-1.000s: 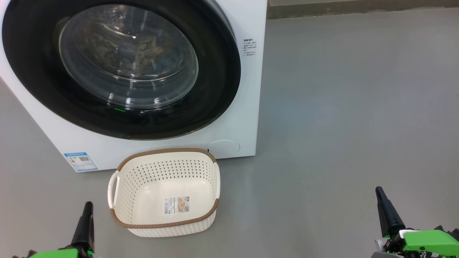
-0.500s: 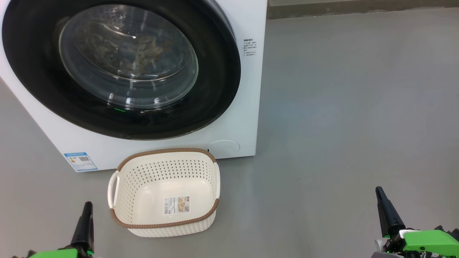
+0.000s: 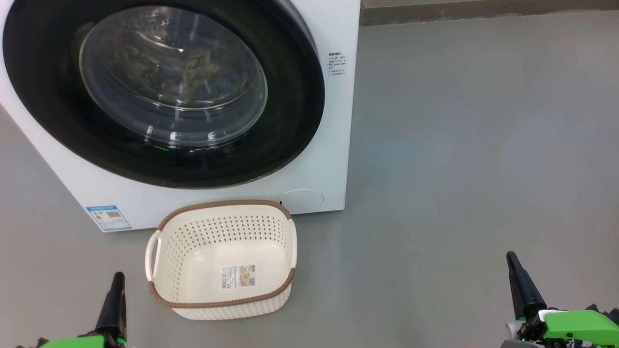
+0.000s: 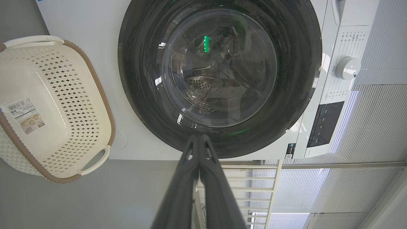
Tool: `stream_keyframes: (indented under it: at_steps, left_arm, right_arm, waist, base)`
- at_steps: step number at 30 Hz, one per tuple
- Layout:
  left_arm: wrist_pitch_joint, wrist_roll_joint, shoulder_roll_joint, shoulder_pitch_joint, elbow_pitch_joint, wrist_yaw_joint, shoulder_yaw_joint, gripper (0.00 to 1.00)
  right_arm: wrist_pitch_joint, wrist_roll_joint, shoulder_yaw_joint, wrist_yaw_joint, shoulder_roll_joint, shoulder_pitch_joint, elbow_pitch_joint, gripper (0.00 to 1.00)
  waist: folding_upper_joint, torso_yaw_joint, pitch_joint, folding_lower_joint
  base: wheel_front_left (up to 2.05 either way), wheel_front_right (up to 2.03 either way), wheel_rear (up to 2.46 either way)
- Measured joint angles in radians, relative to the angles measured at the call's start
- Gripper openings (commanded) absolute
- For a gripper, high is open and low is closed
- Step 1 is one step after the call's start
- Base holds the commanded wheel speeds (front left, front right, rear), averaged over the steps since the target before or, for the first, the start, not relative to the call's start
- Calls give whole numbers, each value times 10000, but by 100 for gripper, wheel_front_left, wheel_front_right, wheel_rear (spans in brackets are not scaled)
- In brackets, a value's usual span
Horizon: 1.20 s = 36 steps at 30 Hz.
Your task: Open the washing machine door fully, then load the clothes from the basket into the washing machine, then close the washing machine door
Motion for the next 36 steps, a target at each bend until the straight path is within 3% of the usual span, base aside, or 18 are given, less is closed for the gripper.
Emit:
stream_keyframes:
  at_steps: [36]
  left_arm:
    - [75,33,-15,-1,2,-4,36,0]
  right_arm:
    - [0,0,-2,0,0,0,0,0]
  waist:
    - [0,0,0,0]
  base:
    - [0,0,0]
